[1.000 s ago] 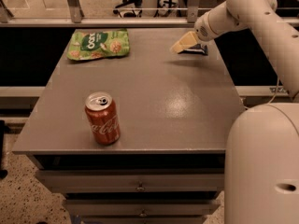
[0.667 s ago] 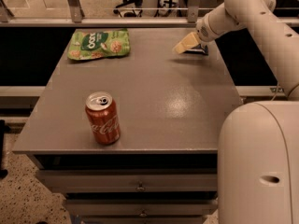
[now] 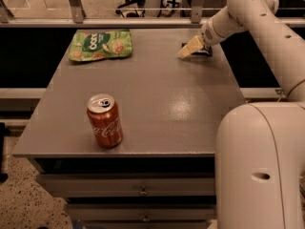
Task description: Move rxbar blueberry near coke can
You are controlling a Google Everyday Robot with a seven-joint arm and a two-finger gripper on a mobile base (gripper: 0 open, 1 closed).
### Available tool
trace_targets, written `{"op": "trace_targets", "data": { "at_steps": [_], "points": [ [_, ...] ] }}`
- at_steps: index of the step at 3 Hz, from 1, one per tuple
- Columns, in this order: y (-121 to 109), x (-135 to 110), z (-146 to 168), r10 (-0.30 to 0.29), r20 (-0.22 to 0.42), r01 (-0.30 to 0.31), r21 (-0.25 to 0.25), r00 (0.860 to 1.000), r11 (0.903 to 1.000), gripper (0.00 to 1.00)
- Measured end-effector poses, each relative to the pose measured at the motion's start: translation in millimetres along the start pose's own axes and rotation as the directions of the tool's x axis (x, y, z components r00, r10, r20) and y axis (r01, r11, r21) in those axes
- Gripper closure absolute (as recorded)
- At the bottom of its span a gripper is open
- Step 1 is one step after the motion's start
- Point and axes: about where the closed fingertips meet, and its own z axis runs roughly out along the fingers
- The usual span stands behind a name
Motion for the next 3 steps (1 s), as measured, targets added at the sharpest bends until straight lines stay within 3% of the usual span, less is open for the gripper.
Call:
{"op": "trace_targets", "data": {
  "at_steps": [3],
  "points": [
    [0.3,6.4,-6.8,0.022,0.005,-0.022,-0.016,1.000,0.9996,0.86]
  ]
}}
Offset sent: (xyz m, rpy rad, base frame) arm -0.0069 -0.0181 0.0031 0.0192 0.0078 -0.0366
